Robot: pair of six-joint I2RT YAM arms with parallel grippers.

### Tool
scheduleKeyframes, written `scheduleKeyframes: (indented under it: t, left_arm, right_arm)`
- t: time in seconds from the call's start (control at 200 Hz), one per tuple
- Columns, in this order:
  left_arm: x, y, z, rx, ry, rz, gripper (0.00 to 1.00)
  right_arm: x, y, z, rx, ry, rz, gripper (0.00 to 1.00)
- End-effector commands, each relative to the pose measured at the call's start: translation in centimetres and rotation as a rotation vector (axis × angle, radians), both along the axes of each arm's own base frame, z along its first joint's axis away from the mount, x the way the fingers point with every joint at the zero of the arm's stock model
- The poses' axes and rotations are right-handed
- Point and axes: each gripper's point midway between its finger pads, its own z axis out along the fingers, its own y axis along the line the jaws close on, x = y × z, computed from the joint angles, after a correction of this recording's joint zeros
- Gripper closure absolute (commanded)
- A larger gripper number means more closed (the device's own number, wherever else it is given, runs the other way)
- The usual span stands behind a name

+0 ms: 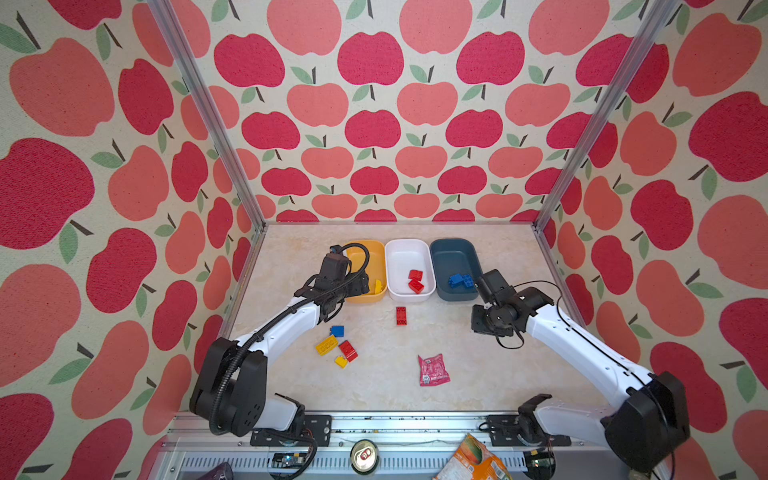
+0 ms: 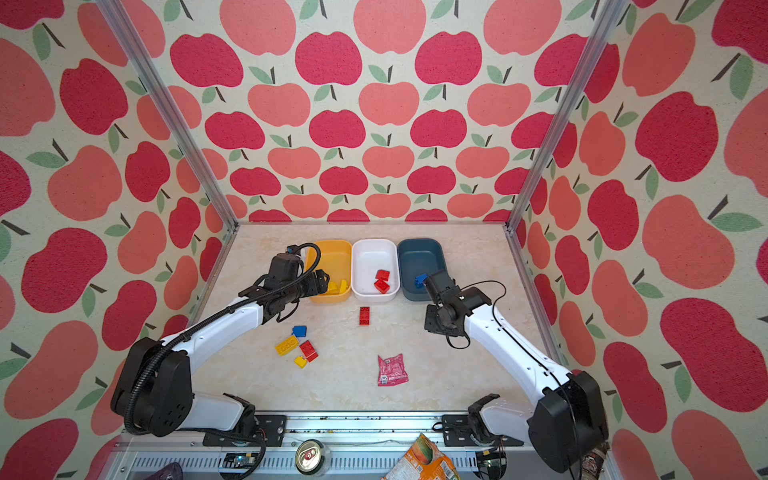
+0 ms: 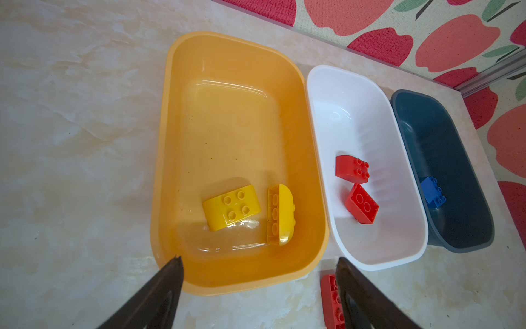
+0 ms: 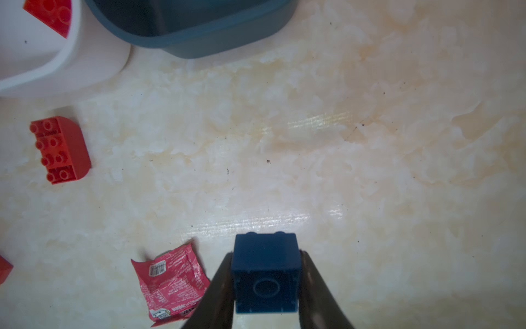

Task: Sort the legos into containers by color
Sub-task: 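Carry the blue brick into the teal bin and open the right gripper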

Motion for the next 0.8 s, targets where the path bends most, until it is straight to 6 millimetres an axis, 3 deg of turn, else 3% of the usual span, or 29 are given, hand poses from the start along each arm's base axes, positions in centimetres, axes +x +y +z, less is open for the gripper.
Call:
scheduleKeyframes:
  t: [0.0, 0.19, 0.335, 0.645, 0.795]
  left_arm:
    - [-0.3, 0.4, 0.7, -0.026, -0.018, 0.019, 0.14]
    - [-0.9, 0.9, 0.8, -0.023, -0.021, 0.032, 0.14]
    - [-1.3, 1.1, 0.7, -0.026, -0.017, 0.038, 0.14]
    - [-2.2, 1.7, 0.8, -0.025, -0.019, 0.055, 0.13]
    - [-2.5, 1.9, 0.7, -0.021, -0.015, 0.058, 0.13]
  right_arm:
    - [3.6, 0.2, 1.9, -0.021, -0.089, 0.050, 0.73]
    - [9.0, 1.0, 3.8, -0.021, -0.189, 0.080, 0.73]
    - [13.2, 1.4, 3.9, -0.042, -0.238, 0.106, 0.73]
    - [20.6, 1.3, 0.8, -0.057, -0.250, 0.096, 0.73]
    - [22.5, 1.6, -1.1, -0.057, -0.213, 0.094, 0.73]
